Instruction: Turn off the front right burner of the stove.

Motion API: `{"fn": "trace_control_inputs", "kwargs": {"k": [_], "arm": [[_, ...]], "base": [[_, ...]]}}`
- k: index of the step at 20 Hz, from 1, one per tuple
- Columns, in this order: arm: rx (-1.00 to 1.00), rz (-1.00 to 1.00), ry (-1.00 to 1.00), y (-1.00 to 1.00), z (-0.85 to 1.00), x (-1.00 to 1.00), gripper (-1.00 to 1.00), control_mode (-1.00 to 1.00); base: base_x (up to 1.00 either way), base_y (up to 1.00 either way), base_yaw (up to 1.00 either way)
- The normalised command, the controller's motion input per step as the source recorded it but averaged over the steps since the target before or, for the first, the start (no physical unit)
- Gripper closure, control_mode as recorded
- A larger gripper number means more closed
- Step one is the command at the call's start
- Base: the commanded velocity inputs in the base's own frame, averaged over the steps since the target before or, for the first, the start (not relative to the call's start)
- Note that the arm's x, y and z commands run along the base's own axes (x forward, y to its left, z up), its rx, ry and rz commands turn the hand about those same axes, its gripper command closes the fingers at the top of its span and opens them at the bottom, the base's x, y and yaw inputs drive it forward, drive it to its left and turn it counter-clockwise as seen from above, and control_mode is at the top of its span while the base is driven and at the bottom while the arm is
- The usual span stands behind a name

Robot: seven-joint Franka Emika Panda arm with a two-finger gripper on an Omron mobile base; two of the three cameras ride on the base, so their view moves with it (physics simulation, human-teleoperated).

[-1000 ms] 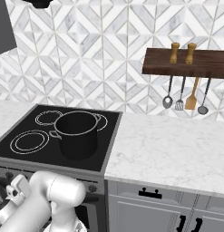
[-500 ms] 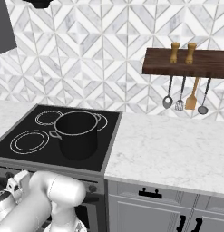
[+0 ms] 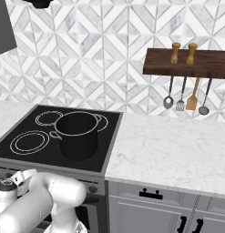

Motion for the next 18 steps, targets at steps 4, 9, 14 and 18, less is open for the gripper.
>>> {"fn": "trace_control_inputs", "kwargs": {"k": [4,9,14,18], "arm": [[0.50,-0.15,0.13,-0.42,0.16,0.00,1.00,-1.00],[0.49,-0.17,0.10,-0.46,0.11,0.00,1.00,-1.00],[0.42,-0.23,0.04,-0.49,0.02,0.00,1.00,-1.00],[0.39,-0.30,0.00,-0.54,0.00,0.00,1.00,-1.00]], "base": [[0.00,0.00,0.00],[0.00,0.00,0.00],[0.00,0.00,0.00],[0.00,0.00,0.00]]}}
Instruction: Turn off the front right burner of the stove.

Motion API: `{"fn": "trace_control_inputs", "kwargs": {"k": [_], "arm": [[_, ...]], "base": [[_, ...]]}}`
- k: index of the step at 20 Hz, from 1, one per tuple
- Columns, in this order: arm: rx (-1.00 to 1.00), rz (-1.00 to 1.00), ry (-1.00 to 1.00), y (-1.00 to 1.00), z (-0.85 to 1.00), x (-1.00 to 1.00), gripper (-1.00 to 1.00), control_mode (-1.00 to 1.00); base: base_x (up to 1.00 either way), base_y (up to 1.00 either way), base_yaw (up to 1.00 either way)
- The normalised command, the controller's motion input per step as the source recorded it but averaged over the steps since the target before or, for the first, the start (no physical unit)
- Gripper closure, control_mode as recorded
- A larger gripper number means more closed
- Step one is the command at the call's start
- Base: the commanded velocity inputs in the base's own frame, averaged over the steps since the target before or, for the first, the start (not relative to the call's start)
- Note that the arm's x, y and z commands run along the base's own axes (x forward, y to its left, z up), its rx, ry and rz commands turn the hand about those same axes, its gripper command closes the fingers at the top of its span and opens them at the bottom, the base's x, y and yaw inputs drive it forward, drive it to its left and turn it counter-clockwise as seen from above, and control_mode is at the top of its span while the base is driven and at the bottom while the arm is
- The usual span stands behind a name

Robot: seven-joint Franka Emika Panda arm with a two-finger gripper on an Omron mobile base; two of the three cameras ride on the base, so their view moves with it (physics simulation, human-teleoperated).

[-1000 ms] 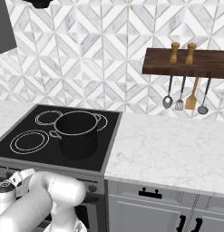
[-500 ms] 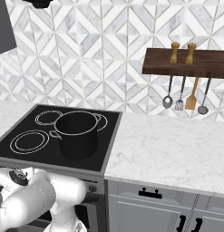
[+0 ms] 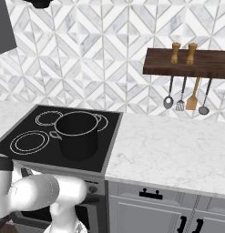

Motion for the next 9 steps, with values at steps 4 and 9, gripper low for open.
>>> {"fn": "trace_control_inputs", "kwargs": {"k": [4,9], "arm": [[0.29,-0.37,0.01,-0.62,0.00,0.00,1.00,-1.00],[0.19,-0.60,0.09,-0.60,0.00,0.05,1.00,-1.00]], "base": [[0.00,0.00,0.00],[0.00,0.00,0.00]]}}
